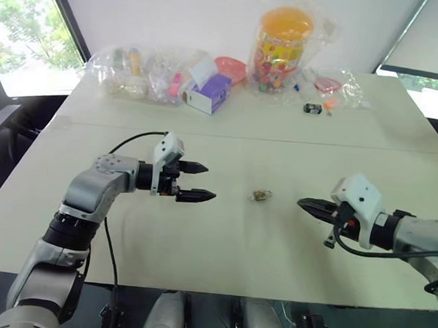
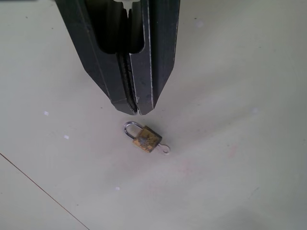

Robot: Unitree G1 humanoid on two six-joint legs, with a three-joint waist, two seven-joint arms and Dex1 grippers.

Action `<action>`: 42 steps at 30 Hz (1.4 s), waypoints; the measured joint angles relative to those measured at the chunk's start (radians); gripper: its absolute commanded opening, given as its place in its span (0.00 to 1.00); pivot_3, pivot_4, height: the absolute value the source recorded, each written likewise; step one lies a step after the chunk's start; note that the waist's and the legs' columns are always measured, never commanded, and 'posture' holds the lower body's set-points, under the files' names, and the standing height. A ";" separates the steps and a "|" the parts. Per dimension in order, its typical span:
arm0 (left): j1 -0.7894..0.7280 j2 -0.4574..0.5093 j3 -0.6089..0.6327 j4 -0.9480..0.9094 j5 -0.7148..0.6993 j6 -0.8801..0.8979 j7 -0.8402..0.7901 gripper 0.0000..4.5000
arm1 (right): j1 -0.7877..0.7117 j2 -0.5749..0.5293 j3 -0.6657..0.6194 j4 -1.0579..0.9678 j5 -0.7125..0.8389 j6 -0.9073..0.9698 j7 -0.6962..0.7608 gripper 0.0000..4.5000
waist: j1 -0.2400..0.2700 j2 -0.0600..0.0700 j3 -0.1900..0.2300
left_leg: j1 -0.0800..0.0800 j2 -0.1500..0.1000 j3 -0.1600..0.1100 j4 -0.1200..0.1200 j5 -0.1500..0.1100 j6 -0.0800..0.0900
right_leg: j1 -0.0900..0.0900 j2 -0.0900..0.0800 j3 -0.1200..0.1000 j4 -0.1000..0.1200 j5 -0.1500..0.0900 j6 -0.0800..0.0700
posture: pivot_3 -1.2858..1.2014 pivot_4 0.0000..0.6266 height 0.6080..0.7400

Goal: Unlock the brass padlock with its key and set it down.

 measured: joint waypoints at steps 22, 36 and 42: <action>0.004 -0.016 0.000 -0.005 -0.006 -0.003 0.021 1.00 | -0.110 -0.033 0.105 0.057 -0.026 -0.064 0.034 0.00 | 0.000 0.000 0.000 | 0.000 0.000 0.000 0.000 0.000 0.000 | 0.000 -0.001 0.000 0.000 0.000 0.000 | 0.52 0.24 1.00; -0.003 -0.018 -0.007 -0.002 0.019 -0.012 0.025 1.00 | -0.264 -0.019 0.279 0.263 -0.132 -0.215 0.103 0.50 | -0.005 0.000 0.000 | 0.000 0.000 0.000 0.000 0.000 0.000 | 0.000 0.000 0.000 0.001 0.000 0.000 | 0.52 0.24 1.00; -0.002 -0.022 -0.024 -0.002 0.036 -0.044 0.026 1.00 | -0.413 0.061 0.443 0.460 -0.179 -0.277 0.215 0.98 | -0.006 0.000 0.000 | 0.000 0.000 0.000 0.000 0.000 0.000 | -0.001 0.000 0.000 0.001 0.000 0.000 | 0.52 0.24 1.00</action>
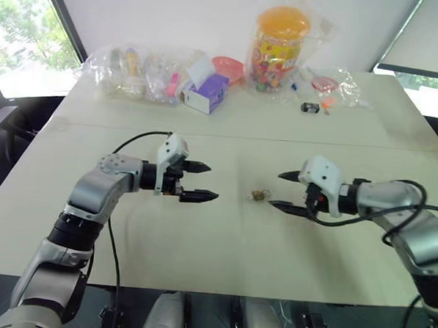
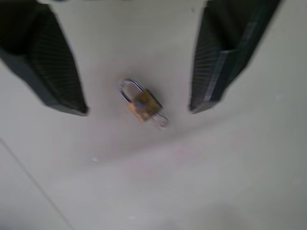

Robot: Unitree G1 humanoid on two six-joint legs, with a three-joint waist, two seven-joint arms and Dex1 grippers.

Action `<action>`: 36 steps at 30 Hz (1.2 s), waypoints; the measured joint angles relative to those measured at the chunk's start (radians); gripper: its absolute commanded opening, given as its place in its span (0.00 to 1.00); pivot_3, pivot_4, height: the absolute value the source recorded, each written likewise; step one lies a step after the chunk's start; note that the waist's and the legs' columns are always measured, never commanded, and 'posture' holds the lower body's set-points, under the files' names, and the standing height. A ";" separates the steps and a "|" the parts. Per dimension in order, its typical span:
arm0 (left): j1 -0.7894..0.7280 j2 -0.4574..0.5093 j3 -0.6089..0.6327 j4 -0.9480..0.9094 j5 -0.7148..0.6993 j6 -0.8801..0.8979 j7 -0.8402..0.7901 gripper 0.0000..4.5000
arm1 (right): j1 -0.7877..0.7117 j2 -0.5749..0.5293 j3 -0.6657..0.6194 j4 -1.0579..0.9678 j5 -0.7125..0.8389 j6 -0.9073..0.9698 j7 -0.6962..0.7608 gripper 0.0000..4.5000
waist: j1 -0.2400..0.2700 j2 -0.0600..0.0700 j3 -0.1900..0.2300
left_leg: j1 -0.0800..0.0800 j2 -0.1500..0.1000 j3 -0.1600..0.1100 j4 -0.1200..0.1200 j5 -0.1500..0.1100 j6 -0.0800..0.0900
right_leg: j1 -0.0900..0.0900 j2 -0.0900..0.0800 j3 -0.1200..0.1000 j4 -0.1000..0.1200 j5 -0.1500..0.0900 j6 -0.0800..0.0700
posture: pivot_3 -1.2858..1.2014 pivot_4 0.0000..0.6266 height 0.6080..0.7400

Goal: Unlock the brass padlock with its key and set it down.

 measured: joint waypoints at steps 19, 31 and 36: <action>0.018 0.024 0.010 -0.042 -0.002 0.001 0.040 1.00 | -0.212 0.203 0.111 0.603 -0.189 -0.297 0.152 0.98 | -0.008 0.001 0.000 | 0.000 0.000 0.001 0.000 0.000 -0.001 | 0.000 -0.002 0.000 0.001 0.000 0.000 | 0.52 0.24 1.00; 0.020 0.034 0.011 -0.042 -0.002 0.000 0.042 1.00 | -0.204 0.240 0.129 0.616 -0.243 -0.421 0.175 0.16 | -0.022 0.000 -0.001 | 0.003 0.001 0.001 0.000 0.001 -0.002 | 0.001 -0.003 0.000 0.004 0.000 0.000 | 0.52 0.24 1.00; 0.019 0.029 0.012 -0.037 -0.006 0.003 0.041 1.00 | -0.188 0.238 0.127 0.572 -0.279 -0.436 0.141 0.16 | -0.021 0.001 -0.001 | 0.003 0.001 0.000 0.000 0.001 -0.002 | 0.001 -0.003 0.000 0.004 0.000 0.000 | 0.52 0.24 1.00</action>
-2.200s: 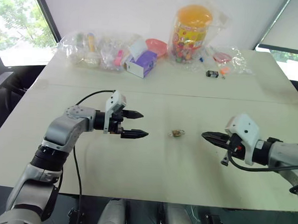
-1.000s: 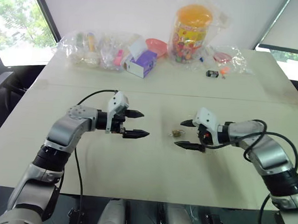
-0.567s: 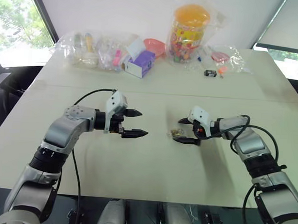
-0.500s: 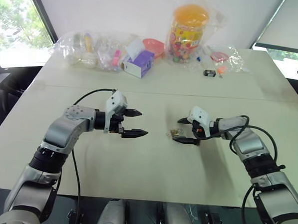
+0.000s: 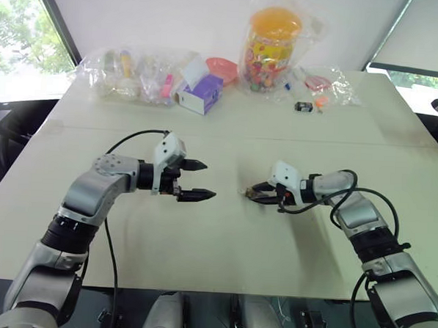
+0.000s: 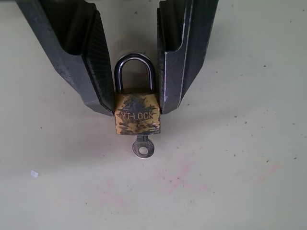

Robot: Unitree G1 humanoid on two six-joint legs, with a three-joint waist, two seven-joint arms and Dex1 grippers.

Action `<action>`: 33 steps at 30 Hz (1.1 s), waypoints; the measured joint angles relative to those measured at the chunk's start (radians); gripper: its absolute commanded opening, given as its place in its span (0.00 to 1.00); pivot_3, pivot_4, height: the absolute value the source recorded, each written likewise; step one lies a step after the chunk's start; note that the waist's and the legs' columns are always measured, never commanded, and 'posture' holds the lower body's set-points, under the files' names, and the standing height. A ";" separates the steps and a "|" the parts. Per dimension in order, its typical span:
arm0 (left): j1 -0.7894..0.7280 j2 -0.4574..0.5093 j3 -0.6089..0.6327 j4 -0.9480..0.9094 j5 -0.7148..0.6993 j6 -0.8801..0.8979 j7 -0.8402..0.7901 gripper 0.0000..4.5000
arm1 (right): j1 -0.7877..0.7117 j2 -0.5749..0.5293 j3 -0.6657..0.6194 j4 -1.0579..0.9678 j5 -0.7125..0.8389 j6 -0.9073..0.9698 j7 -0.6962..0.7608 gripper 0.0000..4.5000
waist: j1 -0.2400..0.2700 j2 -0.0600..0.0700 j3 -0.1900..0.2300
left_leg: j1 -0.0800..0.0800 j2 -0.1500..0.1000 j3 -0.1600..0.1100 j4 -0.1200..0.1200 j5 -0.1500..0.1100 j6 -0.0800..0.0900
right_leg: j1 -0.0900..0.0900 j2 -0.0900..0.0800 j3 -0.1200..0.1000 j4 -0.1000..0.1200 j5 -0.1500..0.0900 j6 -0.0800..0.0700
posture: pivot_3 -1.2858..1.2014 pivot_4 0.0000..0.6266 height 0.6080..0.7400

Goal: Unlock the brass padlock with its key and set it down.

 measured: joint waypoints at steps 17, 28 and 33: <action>-0.255 -0.130 -0.015 0.261 -0.059 0.053 -0.164 1.00 | 0.175 -0.095 -0.063 -0.575 -0.383 -0.345 -0.404 0.16 | 0.003 0.000 0.001 | -0.018 -0.001 0.000 0.007 0.001 -0.002 | -0.017 0.003 0.000 0.004 0.000 0.000 | 0.52 0.24 1.00; -0.258 -0.136 -0.016 0.304 -0.038 0.036 -0.191 0.53 | 0.169 -0.075 -0.062 -0.613 -0.398 -0.328 -0.403 0.16 | 0.006 0.000 0.001 | -0.019 -0.001 0.000 0.010 0.001 -0.001 | -0.017 0.003 0.000 0.006 0.000 0.000 | 0.52 0.24 1.00; -0.258 -0.136 -0.016 0.304 -0.037 0.036 -0.193 0.53 | 0.162 -0.075 -0.062 -0.613 -0.398 -0.328 -0.401 0.16 | 0.005 0.000 0.001 | -0.019 -0.001 0.000 0.011 0.001 -0.001 | -0.017 0.003 0.000 0.007 0.000 0.000 | 0.52 0.24 1.00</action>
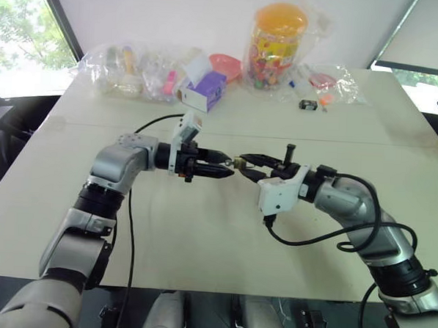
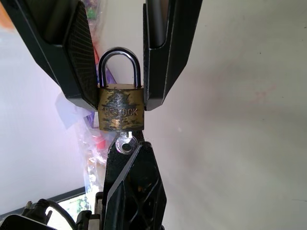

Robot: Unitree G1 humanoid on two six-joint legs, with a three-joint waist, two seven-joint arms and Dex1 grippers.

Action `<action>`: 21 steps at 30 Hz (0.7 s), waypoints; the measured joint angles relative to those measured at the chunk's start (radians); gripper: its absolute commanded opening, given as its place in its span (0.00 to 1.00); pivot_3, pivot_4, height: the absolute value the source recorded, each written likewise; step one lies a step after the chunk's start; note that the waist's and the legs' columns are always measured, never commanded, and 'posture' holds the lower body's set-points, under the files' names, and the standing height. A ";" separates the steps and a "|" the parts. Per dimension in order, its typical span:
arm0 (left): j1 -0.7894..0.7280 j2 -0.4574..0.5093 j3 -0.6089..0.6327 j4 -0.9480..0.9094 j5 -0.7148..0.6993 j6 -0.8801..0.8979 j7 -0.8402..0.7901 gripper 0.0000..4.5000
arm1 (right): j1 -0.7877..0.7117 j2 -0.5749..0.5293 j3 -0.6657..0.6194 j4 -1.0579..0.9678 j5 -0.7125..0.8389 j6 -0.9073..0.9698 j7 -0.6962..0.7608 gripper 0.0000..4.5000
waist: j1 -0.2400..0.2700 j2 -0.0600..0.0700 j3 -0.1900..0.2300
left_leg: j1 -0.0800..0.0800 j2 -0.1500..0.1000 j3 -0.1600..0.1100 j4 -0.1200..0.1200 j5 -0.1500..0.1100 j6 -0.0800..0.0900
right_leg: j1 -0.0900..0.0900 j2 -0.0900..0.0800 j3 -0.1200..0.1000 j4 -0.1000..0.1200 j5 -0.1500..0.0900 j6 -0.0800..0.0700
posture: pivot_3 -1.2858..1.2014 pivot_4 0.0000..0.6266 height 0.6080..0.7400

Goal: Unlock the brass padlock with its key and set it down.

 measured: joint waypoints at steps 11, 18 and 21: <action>0.000 0.003 0.003 0.000 -0.001 0.002 -0.001 0.02 | -0.002 0.001 0.000 0.000 0.000 0.000 0.007 0.16 | 0.000 0.000 0.000 | 0.000 0.000 0.000 0.001 0.000 0.000 | 0.000 0.000 0.000 0.001 0.000 0.000 | 0.52 0.24 1.00; -0.001 0.006 0.002 -0.001 0.003 -0.006 -0.007 0.02 | -0.001 0.001 0.005 0.000 0.002 0.007 0.031 0.16 | 0.000 0.000 0.000 | 0.000 0.000 0.000 0.002 0.000 0.000 | 0.000 0.000 0.000 0.002 0.000 0.000 | 0.52 0.24 1.00; 0.000 0.006 -0.005 -0.011 0.041 -0.086 -0.014 0.02 | 0.003 0.002 0.006 0.000 0.019 0.025 0.055 0.16 | 0.001 0.000 0.000 | 0.000 0.000 0.000 0.002 0.000 0.000 | 0.000 0.000 0.000 0.002 0.000 0.000 | 0.52 0.24 1.00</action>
